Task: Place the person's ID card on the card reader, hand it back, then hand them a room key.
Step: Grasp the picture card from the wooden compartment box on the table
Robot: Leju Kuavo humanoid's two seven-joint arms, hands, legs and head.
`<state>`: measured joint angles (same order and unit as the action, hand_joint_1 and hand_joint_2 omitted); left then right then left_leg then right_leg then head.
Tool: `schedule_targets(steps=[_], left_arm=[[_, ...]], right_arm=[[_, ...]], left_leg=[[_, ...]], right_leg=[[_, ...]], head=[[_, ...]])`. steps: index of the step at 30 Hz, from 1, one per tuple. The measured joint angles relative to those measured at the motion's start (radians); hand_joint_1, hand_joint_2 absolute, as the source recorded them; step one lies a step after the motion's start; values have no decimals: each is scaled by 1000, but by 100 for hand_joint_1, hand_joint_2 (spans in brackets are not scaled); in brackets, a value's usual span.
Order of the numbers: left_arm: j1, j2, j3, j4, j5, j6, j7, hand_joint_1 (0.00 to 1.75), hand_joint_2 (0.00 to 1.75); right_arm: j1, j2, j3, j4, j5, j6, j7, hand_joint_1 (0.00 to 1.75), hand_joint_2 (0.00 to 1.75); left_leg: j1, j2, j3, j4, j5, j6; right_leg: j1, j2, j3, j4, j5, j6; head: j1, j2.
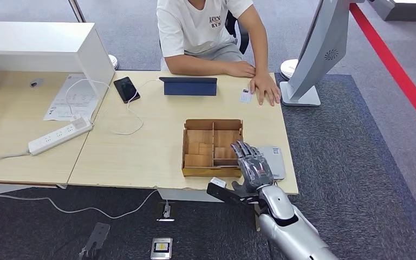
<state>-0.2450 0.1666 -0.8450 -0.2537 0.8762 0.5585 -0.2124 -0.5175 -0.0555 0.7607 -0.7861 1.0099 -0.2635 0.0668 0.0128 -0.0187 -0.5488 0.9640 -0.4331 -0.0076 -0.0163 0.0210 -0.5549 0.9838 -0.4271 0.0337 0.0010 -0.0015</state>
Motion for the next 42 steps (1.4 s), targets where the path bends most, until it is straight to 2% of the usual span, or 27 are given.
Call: schedule_targets(steps=[12, 26, 29, 30, 33, 34, 37, 42], left_arm=[[-1, -1, 0, 0, 2, -5, 2, 0, 0], [0, -1, 0, 0, 10, -8, -4, 0, 0], [0, -1, 0, 0, 10, -8, -7, 0, 0], [1, -1, 0, 0, 10, -8, -8, 0, 0], [1, -1, 0, 0, 11, -7, -8, 0, 0], [1, -1, 0, 0, 11, -7, -8, 0, 0], [1, -1, 0, 0, 10, -6, -9, 0, 0], [1, -1, 0, 0, 10, -3, -14, 0, 0]], right_arm=[[-16, 32, 0, -5, 2, 18, -21, 0, 175], [-30, 43, 0, 16, -1, 24, -25, 0, 175], [-30, 43, 0, 25, -3, 23, -25, 7, 175], [-30, 43, 0, 28, -3, 23, -25, 12, 175], [-30, 43, 0, 37, -6, 24, -26, 52, 175], [-30, 44, 0, 39, -7, 24, -26, 89, 175], [-31, 44, 0, 48, -9, 26, -26, 171, 175], [-31, 44, 0, 55, -13, 29, -26, 175, 175]], left_leg=[[0, 0, 0, 0, 0, 0], [0, 0, 0, 0, 0, 0], [0, 0, 0, 0, 0, 0], [0, 0, 0, 0, 0, 0], [0, 0, 0, 0, 0, 0], [0, 0, 0, 0, 0, 0], [0, 0, 0, 0, 0, 0], [0, 0, 0, 0, 0, 0]], right_leg=[[0, 0, 0, 0, 0, 0], [0, 0, 0, 0, 0, 0], [0, 0, 0, 0, 0, 0], [0, 0, 0, 0, 0, 0], [0, 0, 0, 0, 0, 0], [0, 0, 0, 0, 0, 0], [0, 0, 0, 0, 0, 0], [0, 0, 0, 0, 0, 0]], head=[[0, 0], [0, 0], [0, 0], [0, 0], [0, 0], [0, 0], [0, 0], [0, 0]])
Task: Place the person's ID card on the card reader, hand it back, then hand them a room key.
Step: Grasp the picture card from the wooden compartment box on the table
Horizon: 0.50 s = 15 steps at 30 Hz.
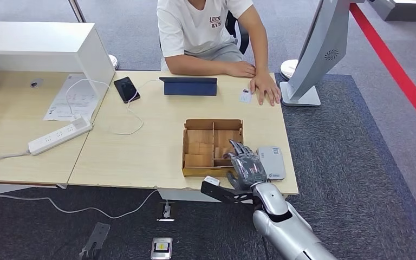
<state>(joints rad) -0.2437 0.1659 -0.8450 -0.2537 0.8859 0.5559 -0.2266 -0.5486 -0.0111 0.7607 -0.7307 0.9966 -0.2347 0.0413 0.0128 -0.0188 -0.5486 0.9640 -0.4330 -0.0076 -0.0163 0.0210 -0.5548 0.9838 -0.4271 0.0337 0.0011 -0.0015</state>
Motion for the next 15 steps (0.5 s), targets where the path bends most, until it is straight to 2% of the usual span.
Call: schedule_targets(steps=[15], left_arm=[[0, -1, 0, 0, -14, 1, 0, 0, 0]], right_arm=[[-4, 0, -1, 11, -4, -6, 2, 175, 175]], left_leg=[[0, 0, 0, 0, 0, 0]], right_leg=[[0, 0, 0, 0, 0, 0]], head=[[0, 0]])
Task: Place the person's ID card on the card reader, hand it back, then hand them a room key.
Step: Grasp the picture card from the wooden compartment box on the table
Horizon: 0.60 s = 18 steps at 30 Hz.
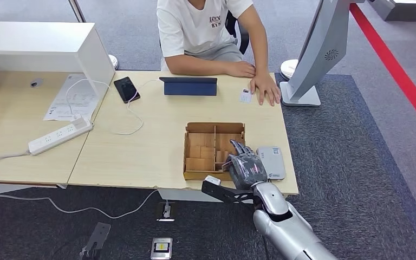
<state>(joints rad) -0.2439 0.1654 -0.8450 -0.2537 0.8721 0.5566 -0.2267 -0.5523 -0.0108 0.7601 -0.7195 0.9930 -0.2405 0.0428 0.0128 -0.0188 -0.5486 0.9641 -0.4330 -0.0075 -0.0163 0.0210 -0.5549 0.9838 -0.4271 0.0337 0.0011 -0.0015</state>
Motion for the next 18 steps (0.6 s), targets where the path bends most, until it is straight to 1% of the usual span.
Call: schedule_targets(steps=[5, 12, 18], left_arm=[[0, -1, 0, 0, -4, 2, 0, 0, 0], [0, -1, 0, 0, -8, 11, -16, 0, 0], [1, -1, 0, 0, -23, 15, -34, 0, 0]], right_arm=[[-1, 2, 0, 5, -5, -18, -3, 175, 175], [-14, 5, -22, 1, -40, -76, -28, 175, 175], [-44, -8, -78, -83, -96, -99, -66, 175, 175]], left_leg=[[0, 0, 0, 0, 0, 0], [0, 0, 0, 0, 0, 0], [0, 0, 0, 0, 0, 0]], right_leg=[[0, 0, 0, 0, 0, 0], [0, 0, 0, 0, 0, 0], [0, 0, 0, 0, 0, 0]], head=[[0, 0], [0, 0], [0, 0]])
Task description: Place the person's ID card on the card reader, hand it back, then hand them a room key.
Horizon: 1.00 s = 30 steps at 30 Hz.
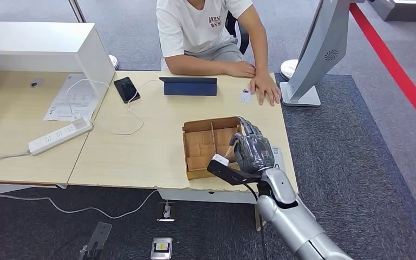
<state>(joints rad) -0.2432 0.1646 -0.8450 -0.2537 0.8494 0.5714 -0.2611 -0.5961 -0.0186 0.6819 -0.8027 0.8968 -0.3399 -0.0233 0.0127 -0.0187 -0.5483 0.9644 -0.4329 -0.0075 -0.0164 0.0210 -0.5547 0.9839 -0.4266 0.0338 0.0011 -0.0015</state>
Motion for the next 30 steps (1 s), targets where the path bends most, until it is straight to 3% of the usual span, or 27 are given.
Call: schedule_targets(steps=[11, 18, 25, 30], left_arm=[[-4, 0, 0, 0, -28, 6, -16, 0, 0], [12, -17, 0, 0, -32, 59, -90, 0, 0], [-24, -14, -6, 0, -95, -1, -1, 0, 0], [-46, -12, -14, 0, -134, -6, 23, 0, 0]], right_arm=[[-27, -62, -105, -254, -37, 50, -3, 175, 175], [-24, -91, -136, -362, -37, 97, 19, 175, 175], [-201, -80, -149, -185, -35, 16, -89, 175, 175], [-319, -54, -155, 0, -30, -21, -109, 175, 175]], left_leg=[[0, 0, 0, 1, 0, 0], [0, 0, 0, 0, 0, 0], [0, 0, -2, 0, 3, 0], [0, 0, -2, 1, 3, 0]], right_leg=[[0, 0, 0, 0, 0, 0], [0, 0, 0, 0, 0, 0], [0, 0, 0, 0, 3, 1], [0, 0, -1, 1, 3, 1]], head=[[0, 0], [0, 0], [0, 0], [0, 0]])
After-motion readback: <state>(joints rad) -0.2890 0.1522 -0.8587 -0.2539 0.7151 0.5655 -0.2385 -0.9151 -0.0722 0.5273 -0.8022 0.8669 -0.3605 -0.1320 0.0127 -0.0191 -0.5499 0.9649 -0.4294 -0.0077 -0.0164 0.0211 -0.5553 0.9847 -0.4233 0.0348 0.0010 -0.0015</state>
